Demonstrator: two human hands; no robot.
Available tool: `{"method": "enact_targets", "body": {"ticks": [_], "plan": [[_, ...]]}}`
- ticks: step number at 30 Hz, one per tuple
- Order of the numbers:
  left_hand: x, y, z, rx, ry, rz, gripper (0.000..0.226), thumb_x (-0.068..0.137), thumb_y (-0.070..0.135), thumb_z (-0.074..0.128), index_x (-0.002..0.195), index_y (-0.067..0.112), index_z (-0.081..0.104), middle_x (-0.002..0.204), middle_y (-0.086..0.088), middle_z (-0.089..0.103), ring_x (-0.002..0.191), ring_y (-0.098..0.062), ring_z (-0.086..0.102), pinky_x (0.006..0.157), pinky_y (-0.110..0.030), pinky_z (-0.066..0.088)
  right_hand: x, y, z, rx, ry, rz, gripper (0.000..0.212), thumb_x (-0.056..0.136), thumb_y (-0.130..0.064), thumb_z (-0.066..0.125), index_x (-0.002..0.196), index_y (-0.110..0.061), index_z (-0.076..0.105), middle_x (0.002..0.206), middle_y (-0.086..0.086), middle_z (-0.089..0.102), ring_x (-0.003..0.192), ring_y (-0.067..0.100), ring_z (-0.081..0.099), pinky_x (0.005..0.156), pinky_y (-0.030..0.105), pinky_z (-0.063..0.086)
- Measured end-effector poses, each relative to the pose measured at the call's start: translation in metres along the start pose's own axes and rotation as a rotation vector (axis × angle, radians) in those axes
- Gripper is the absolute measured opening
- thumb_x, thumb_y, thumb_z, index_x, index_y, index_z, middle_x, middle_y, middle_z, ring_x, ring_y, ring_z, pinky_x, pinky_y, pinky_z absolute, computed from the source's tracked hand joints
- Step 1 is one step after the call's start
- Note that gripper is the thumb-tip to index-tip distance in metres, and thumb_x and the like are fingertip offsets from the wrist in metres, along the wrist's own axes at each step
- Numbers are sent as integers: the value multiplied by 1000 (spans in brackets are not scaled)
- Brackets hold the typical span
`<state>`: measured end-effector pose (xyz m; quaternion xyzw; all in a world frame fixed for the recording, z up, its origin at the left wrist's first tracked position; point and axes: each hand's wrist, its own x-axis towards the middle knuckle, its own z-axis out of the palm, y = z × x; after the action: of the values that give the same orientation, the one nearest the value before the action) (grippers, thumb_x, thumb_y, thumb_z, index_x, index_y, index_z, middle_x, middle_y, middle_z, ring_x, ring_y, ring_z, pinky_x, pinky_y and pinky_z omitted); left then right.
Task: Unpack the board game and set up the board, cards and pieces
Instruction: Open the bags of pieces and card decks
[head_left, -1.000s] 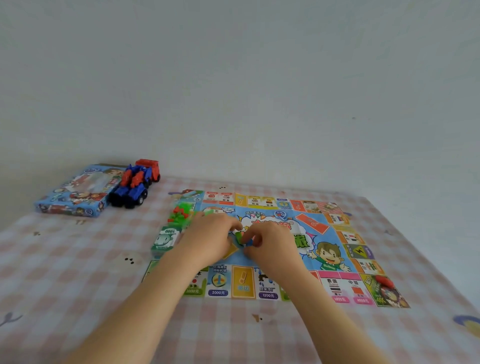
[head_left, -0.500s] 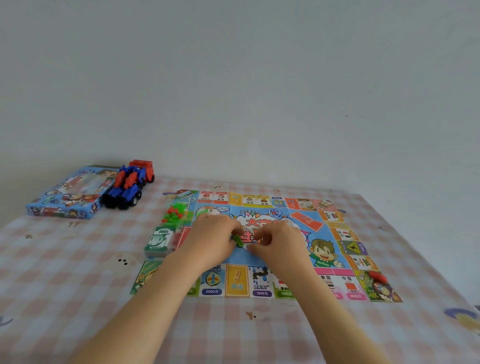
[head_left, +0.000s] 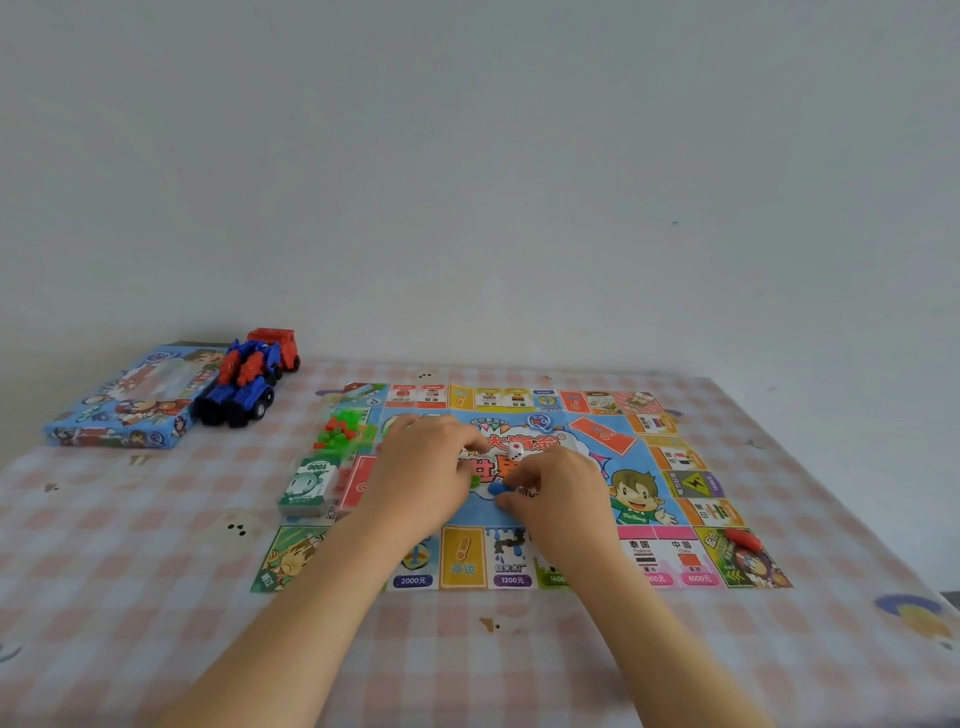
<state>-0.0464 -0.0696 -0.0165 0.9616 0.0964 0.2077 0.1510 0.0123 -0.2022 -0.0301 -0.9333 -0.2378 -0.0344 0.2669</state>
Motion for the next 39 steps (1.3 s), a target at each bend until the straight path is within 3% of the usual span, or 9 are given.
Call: {"method": "enact_targets", "body": {"ticks": [4,8,11,14,18,24,32,39], "plan": [[-2,9,-1,-24,45,32,24,90,20,58,110,30,67,115,10,65,108,-10,56,106,-33,33,-6,6,-7,4,22,-16,22,87,-33,64,106,-26,71,110,-6,64,99,10,54,81,23,47],[-1,28,2,-76,80,104,21,90,18,59,105,26,70,108,9,67,104,-11,58,102,-30,35,-18,26,-28,63,103,5,18,87,-30,65,103,-25,72,94,-11,65,78,4,50,61,12,35],[2,48,10,-81,58,149,21,90,19,58,104,27,70,102,10,67,97,-10,57,100,-29,35,-28,42,-49,157,180,48,12,83,-25,70,93,-21,75,77,-11,65,69,6,57,60,18,45],[4,73,23,-122,24,195,20,89,20,59,104,28,70,104,10,68,99,-10,58,101,-31,37,-39,64,-69,180,259,87,7,81,-22,72,87,-22,77,76,-9,70,68,6,60,61,22,48],[3,104,38,-130,-11,261,20,91,23,56,106,29,69,109,13,67,102,-7,56,101,-27,32,-53,99,-87,108,332,148,8,81,-20,72,87,-22,76,82,-5,68,74,12,58,63,30,46],[4,132,52,-166,-51,330,22,92,21,54,105,27,70,107,11,68,99,-7,57,100,-27,34,-69,142,-94,-12,333,200,14,79,-25,73,94,-26,76,87,-8,58,84,10,51,64,24,33],[6,138,61,-164,-102,328,22,91,20,55,105,29,70,103,9,67,97,-9,58,95,-32,44,-73,152,-88,-10,353,196,16,78,-34,74,94,-35,74,90,-13,53,89,8,46,65,24,35],[8,135,64,-163,-134,327,22,92,21,55,106,29,69,106,11,67,97,-6,58,89,-26,47,-68,160,-91,18,282,204,39,76,-41,74,113,-32,67,100,-12,54,98,11,49,74,26,39]]}}
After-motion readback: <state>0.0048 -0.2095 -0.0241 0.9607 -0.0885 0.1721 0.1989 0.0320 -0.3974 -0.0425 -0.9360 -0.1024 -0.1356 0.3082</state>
